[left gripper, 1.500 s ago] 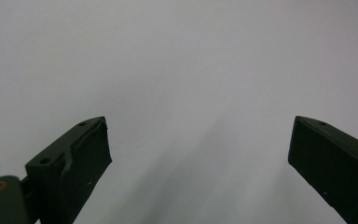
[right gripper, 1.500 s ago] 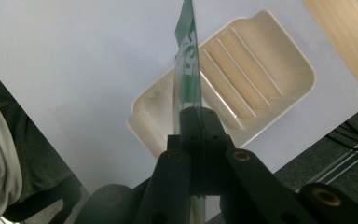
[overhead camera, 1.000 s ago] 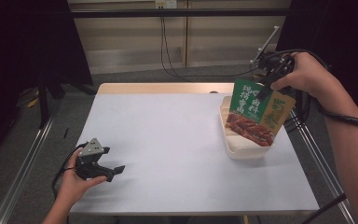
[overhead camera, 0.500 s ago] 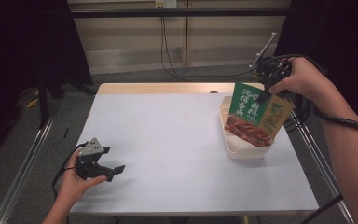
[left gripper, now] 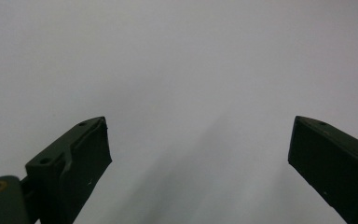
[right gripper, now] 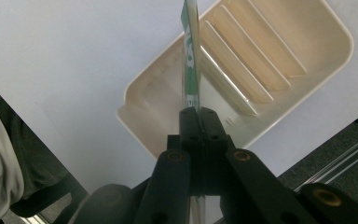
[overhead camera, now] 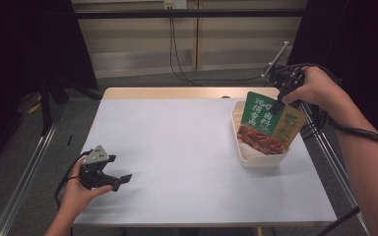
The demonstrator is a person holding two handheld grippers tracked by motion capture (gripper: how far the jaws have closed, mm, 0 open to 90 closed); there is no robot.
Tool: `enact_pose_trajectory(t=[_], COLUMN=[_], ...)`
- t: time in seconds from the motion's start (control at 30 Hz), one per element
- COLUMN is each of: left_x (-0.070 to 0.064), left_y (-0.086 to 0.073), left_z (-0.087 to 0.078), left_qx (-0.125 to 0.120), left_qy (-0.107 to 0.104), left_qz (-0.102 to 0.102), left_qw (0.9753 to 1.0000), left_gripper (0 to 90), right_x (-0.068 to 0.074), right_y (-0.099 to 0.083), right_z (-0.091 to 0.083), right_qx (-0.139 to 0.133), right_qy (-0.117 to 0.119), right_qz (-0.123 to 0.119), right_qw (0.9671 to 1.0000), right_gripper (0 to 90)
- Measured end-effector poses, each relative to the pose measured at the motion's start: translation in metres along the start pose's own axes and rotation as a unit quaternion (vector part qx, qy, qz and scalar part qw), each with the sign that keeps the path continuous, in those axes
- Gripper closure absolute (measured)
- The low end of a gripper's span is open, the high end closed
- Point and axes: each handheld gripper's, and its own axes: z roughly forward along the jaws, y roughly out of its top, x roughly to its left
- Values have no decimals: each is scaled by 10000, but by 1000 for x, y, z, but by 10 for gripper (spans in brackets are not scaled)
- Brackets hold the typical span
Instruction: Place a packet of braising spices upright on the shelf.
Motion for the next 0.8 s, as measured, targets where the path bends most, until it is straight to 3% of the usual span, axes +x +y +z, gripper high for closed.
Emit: enact_pose_trajectory(t=[0.37,0.8], left_x=[0,0], left_y=[0,0], left_z=[0,1], left_qx=[-9,-13], left_qy=[-1,42], left_qz=[-8,56], left_qw=[10000,10000], left_gripper=[53,53], right_x=[-2,-3], right_y=[-5,-6], right_z=[1,4], right_qx=[-41,-33], right_qy=[19,2], right_qz=[173,171], right_qw=[9998,9998], right_gripper=[900,900])
